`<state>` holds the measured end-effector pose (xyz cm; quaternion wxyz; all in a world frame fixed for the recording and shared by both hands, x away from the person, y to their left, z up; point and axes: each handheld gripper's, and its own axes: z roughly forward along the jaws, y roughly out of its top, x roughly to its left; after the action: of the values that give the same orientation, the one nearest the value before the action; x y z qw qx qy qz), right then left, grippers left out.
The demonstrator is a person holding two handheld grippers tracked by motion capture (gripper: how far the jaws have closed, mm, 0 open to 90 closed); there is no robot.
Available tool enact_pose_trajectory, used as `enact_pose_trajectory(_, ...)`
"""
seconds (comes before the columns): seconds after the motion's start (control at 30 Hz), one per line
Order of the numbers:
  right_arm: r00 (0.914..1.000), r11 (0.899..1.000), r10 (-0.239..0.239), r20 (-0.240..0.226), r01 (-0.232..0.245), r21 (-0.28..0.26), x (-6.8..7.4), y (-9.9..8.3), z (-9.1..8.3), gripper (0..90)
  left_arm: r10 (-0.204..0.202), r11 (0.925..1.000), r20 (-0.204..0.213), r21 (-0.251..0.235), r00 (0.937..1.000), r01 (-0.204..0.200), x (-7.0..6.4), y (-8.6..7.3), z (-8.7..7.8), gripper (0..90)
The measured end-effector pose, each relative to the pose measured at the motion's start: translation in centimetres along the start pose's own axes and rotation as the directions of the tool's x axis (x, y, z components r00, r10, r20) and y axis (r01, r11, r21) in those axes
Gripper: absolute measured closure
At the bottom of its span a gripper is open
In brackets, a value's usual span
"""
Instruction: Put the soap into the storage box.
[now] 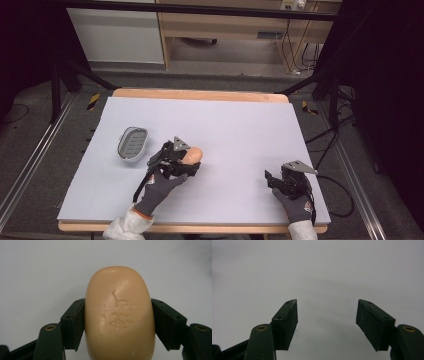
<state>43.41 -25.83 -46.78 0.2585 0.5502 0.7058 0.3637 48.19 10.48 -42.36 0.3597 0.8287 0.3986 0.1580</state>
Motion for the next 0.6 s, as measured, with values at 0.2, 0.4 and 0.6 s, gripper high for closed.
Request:
enact_pose_trajectory(0.2,1.0000,1.000,-0.001,0.001,0.001,-0.002,0.0,0.0,0.0,33.8,-0.011,0.9999,-0.006,-0.013,0.9999,0.011,0.8,-0.5,-1.1,31.4)
enact_pose_trajectory(0.4,1.0000,1.000,-0.003,0.000,0.003,-0.005,0.0,0.0,-0.1,33.6,-0.018,0.9996,-0.014,-0.020,0.9997,0.017,1.5,-1.1,-1.9,31.4)
enact_pose_trajectory(0.6,1.0000,1.000,-0.002,0.003,0.002,-0.006,0.0,-0.1,-0.1,33.0,-0.035,0.9986,-0.029,-0.040,0.9990,0.033,2.6,-1.6,-3.2,31.4)
